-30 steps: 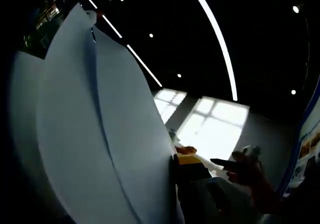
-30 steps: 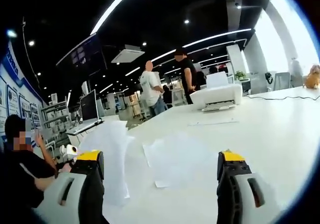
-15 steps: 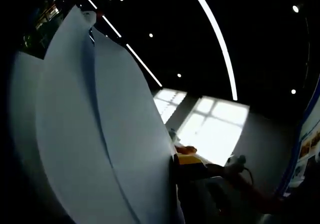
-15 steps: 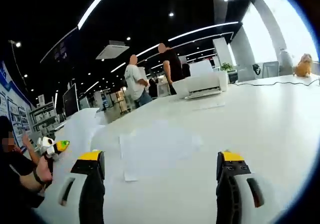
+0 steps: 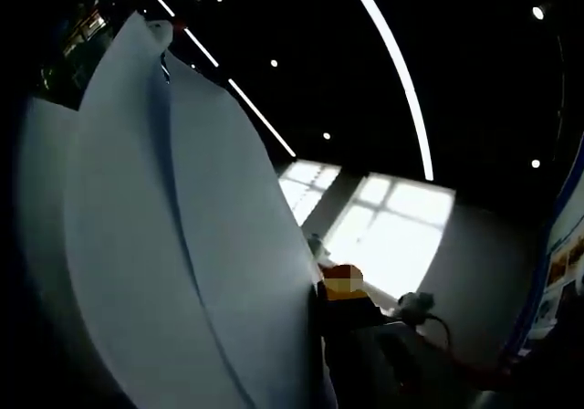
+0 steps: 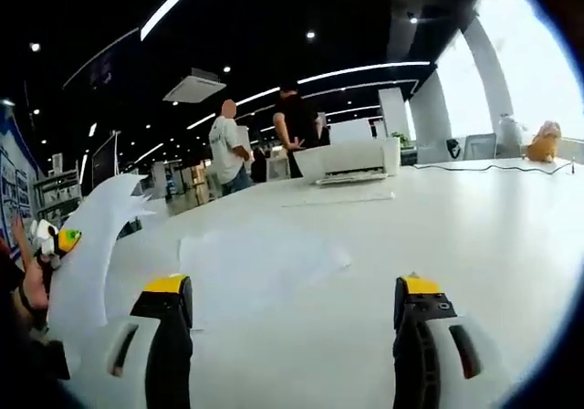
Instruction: Organize the stack of printing papers by aligning and flattening the scattered papers on the table
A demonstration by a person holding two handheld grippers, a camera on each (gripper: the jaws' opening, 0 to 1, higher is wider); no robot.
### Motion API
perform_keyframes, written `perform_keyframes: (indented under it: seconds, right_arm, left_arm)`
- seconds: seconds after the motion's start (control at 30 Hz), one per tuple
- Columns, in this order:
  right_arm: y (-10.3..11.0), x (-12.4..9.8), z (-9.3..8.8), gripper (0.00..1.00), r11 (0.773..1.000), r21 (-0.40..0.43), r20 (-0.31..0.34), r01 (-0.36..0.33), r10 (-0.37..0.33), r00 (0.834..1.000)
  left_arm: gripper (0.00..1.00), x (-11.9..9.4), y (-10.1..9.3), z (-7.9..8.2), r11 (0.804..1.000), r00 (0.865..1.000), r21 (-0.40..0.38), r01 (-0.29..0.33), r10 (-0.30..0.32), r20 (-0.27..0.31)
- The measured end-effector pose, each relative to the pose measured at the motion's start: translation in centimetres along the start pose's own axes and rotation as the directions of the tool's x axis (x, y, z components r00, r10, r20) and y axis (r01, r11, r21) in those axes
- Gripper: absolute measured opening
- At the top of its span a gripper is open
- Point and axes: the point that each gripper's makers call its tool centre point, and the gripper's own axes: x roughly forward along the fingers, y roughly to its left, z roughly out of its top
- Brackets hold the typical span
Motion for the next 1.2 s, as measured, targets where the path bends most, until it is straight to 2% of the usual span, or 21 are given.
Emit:
perform_keyframes:
  seconds: [0.13, 0.23, 0.33, 0.47, 0.67, 0.73, 0.8, 1.0, 1.2]
  right_arm:
    - [0.0, 0.8, 0.4, 0.86, 1.0, -0.002, 0.018, -0.011, 0.011, 1.0]
    - [0.3, 1.5, 0.2, 0.86, 0.999, -0.041, 0.011, -0.014, 0.015, 1.0]
    - [-0.5, 2.5, -1.3, 0.84, 0.991, -0.134, -0.08, 0.029, -0.04, 0.996]
    - [-0.2, 3.8, -1.9, 0.83, 0.974, -0.226, -0.112, 0.024, -0.051, 0.992]
    - [0.1, 5.3, -2.1, 0.85, 0.968, -0.251, -0.132, -0.011, -0.023, 0.991]
    - [-0.1, 5.8, -1.9, 0.84, 0.977, -0.21, -0.136, -0.03, 0.001, 0.991]
    - [-0.7, 6.2, -1.6, 0.83, 0.978, -0.208, -0.125, -0.025, -0.001, 0.992]
    - [-1.6, 7.2, -3.1, 0.84, 0.97, -0.241, -0.217, -0.029, -0.025, 0.976]
    - [-1.8, 7.7, -2.9, 0.85, 0.973, -0.23, -0.213, -0.035, -0.015, 0.977]
  left_arm:
    - [0.09, -0.1, -0.1, 0.1, 1.0, 1.0, 0.0, 0.001, -0.001, 0.007]
    - [0.09, -0.1, -0.1, 0.2, 1.0, 1.0, -0.004, 0.002, -0.002, 0.014]
    - [0.09, -0.1, 0.0, 0.2, 1.0, 1.0, -0.006, 0.002, -0.002, 0.014]
    - [0.09, -0.1, -0.1, 0.2, 1.0, 1.0, -0.006, 0.004, -0.004, 0.014]
    - [0.09, -0.1, -0.1, 0.2, 1.0, 1.0, -0.009, 0.005, -0.005, 0.013]
    - [0.09, 0.0, -0.1, 0.1, 1.0, 1.0, -0.01, 0.004, -0.004, 0.01]
    - [0.09, 0.0, -0.1, 0.1, 1.0, 1.0, -0.012, 0.005, -0.005, 0.009]
    - [0.09, 0.0, -0.1, 0.1, 1.0, 1.0, -0.017, 0.005, -0.004, 0.007]
    - [0.09, 0.0, -0.1, 0.0, 1.0, 1.0, -0.018, 0.007, -0.007, 0.004]
